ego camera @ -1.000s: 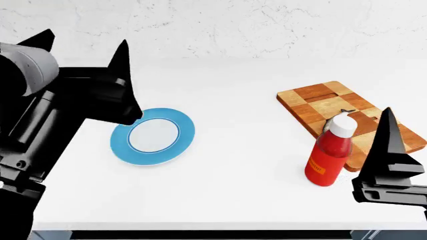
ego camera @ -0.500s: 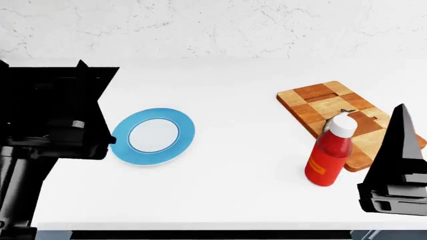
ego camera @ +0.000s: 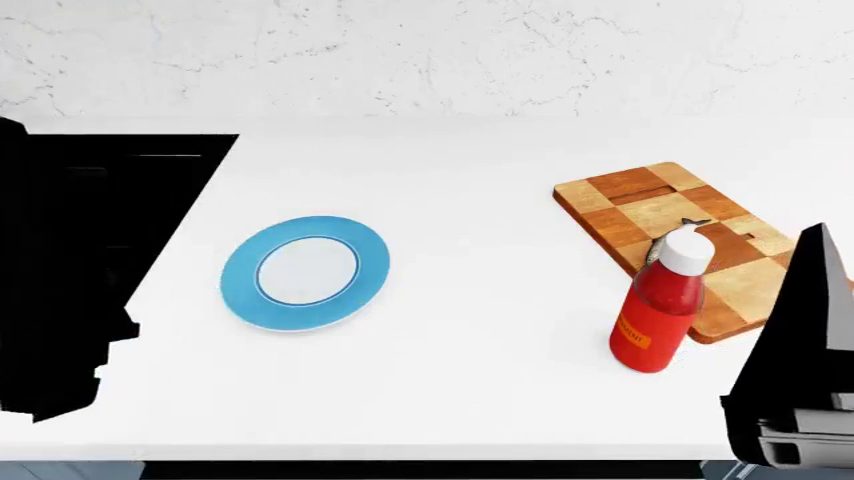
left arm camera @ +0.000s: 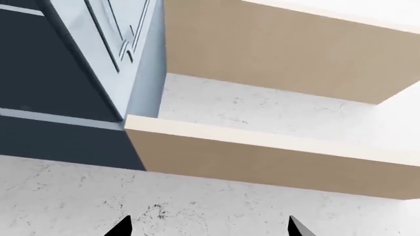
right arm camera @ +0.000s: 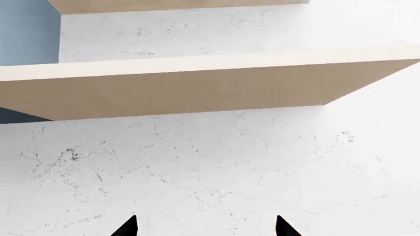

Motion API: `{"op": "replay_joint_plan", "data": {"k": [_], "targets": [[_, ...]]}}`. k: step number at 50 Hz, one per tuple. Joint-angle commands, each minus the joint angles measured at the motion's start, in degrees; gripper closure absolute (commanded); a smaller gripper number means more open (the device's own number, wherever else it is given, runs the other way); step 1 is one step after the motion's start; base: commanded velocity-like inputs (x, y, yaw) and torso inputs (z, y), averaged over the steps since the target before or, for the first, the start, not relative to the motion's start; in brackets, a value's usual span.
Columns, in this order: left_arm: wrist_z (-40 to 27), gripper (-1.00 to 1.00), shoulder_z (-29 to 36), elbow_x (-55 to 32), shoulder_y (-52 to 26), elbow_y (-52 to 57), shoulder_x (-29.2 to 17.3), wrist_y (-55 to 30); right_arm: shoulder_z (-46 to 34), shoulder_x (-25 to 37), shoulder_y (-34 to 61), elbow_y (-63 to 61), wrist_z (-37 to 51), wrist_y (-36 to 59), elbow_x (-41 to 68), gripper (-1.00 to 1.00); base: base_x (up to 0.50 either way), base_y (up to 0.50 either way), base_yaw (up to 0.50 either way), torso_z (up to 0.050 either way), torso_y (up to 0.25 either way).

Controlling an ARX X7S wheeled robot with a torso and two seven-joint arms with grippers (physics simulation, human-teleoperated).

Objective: Pick the fish from the plate and place it on the cutting board. Then pick the condiment bottle from the cabinet and place it next to the cutting board.

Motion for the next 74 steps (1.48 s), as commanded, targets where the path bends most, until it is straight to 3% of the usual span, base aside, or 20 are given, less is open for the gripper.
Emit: {"op": "replay_joint_plan", "data": {"k": [1, 23, 43, 63, 74], "targets": [[-3.7, -1.00, 2.2, 2.6, 3.4, 0.1, -5.8, 8.6, -2.5, 0.2, -0.7, 0.0, 3.2, -3.2, -6.5, -1.00, 0.00, 0.00, 0.00, 0.000, 0.000], [-14.3, -1.00, 6.6, 9.4, 7.9, 0.1, -17.7, 22.4, -6.1, 0.2, -0.8, 0.0, 5.9, -6.8, -14.7, -1.00, 0.00, 0.00, 0.00, 0.000, 0.000], [-20.3, -1.00, 8.6, 14.6, 10.1, 0.0, -23.3, 28.1, -8.4, 0.2, -0.4, 0.0, 7.6, -7.7, -18.9, -1.00, 0.00, 0.00, 0.00, 0.000, 0.000], [-26.2, -1.00, 7.3, 18.5, 13.8, -0.2, -28.2, 32.4, -10.2, 0.2, 0.0, 0.0, 9.9, -8.1, -22.4, -1.00, 0.00, 0.00, 0.00, 0.000, 0.000], [-33.4, -1.00, 2.6, 23.8, 21.0, 0.0, -33.6, 36.0, -11.0, 0.2, 0.1, 0.0, 11.4, -8.4, -24.5, -1.00, 0.00, 0.00, 0.00, 0.000, 0.000]]}}
